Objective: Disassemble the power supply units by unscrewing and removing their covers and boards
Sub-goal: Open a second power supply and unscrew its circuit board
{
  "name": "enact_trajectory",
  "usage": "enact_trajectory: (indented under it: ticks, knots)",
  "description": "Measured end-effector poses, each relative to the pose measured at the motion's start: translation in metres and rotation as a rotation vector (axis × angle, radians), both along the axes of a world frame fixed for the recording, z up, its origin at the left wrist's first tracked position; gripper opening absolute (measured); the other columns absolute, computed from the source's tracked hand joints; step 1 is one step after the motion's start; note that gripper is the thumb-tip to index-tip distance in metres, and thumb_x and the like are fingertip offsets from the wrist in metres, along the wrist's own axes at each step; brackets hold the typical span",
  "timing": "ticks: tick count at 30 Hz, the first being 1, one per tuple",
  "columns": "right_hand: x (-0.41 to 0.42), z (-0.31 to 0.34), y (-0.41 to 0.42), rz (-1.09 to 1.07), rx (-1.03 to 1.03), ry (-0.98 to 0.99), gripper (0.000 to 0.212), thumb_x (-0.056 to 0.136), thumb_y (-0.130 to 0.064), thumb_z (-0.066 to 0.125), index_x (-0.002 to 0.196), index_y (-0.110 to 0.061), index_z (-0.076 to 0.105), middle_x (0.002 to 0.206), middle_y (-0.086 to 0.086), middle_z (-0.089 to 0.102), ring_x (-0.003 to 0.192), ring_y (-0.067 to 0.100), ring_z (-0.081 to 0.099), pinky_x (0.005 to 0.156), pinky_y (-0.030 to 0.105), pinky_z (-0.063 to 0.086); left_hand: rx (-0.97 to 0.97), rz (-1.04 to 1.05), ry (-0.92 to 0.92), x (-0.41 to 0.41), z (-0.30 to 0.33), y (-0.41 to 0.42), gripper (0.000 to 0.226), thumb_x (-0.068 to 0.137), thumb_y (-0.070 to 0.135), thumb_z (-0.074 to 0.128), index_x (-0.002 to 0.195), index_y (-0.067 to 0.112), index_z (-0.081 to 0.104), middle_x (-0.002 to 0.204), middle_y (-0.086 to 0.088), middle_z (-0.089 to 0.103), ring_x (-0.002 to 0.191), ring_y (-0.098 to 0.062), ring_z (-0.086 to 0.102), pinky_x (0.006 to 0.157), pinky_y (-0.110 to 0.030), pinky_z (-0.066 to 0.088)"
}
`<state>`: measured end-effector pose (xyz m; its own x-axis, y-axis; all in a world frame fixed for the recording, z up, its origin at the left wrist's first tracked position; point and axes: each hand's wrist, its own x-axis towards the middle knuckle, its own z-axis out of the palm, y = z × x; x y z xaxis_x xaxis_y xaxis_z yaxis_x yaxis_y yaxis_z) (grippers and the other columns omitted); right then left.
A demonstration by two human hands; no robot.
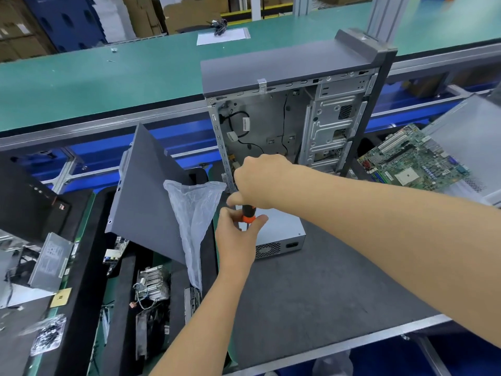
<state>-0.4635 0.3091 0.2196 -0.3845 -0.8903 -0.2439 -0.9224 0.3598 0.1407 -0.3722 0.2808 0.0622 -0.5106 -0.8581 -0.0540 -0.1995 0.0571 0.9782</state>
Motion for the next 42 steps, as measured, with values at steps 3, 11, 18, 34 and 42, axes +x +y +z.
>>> enact_trajectory:
  ticks: [3, 11, 18, 34, 42]
  knots:
    - [-0.008, -0.005, 0.006, 0.033, -0.018, -0.080, 0.022, 0.099, -0.035, 0.052, 0.099, -0.014, 0.043, 0.080, 0.003, 0.037, 0.061, 0.021, 0.043, 0.048, 0.032, 0.030, -0.080, -0.090, 0.016, 0.012, -0.002, -0.007, 0.026, 0.087, 0.030, 0.075, 0.106, 0.037, 0.059, 0.109, 0.017, 0.064, 0.096, -0.010, 0.059, 0.076, -0.016, 0.047]
    - [-0.012, -0.009, 0.006, 0.219, -0.031, -0.228, 0.026, 0.093, -0.019, 0.062, 0.116, -0.024, 0.052, 0.115, 0.001, 0.045, 0.103, 0.026, 0.044, 0.072, 0.034, 0.035, -0.148, -0.195, -0.015, 0.021, -0.004, -0.012, 0.029, 0.099, 0.020, 0.059, 0.112, 0.046, 0.058, 0.107, 0.016, 0.066, 0.090, -0.002, 0.057, 0.076, -0.007, 0.043]
    - [-0.012, -0.015, 0.010, -0.088, -0.066, -0.167, 0.074, 0.090, -0.079, 0.024, 0.065, -0.011, 0.040, 0.068, 0.003, 0.039, 0.057, 0.022, 0.045, 0.051, 0.031, 0.033, -0.151, -0.141, -0.006, 0.011, -0.007, -0.002, 0.025, 0.087, 0.025, 0.075, 0.090, 0.039, 0.054, 0.099, -0.003, 0.057, 0.083, -0.016, 0.049, 0.077, -0.028, 0.043]
    - [0.002, -0.019, -0.003, 0.164, -0.129, -0.281, 0.047, 0.085, -0.047, 0.071, 0.098, -0.019, 0.035, 0.088, 0.000, 0.044, 0.089, 0.026, 0.047, 0.066, 0.037, 0.040, -0.098, -0.097, -0.007, 0.016, -0.012, -0.014, 0.026, 0.086, 0.040, 0.071, 0.084, 0.019, 0.057, 0.073, -0.006, 0.051, 0.066, -0.022, 0.045, 0.061, -0.030, 0.042]
    - [0.012, -0.013, -0.008, 0.064, -0.131, -0.057, 0.028, 0.101, -0.041, 0.042, 0.107, -0.014, 0.049, 0.072, 0.000, 0.028, 0.065, 0.023, 0.040, 0.047, 0.030, 0.022, -0.064, -0.039, 0.057, 0.014, -0.004, -0.006, 0.028, 0.072, 0.051, 0.070, 0.089, 0.039, 0.051, 0.081, -0.001, 0.056, 0.073, -0.024, 0.051, 0.068, -0.036, 0.048]
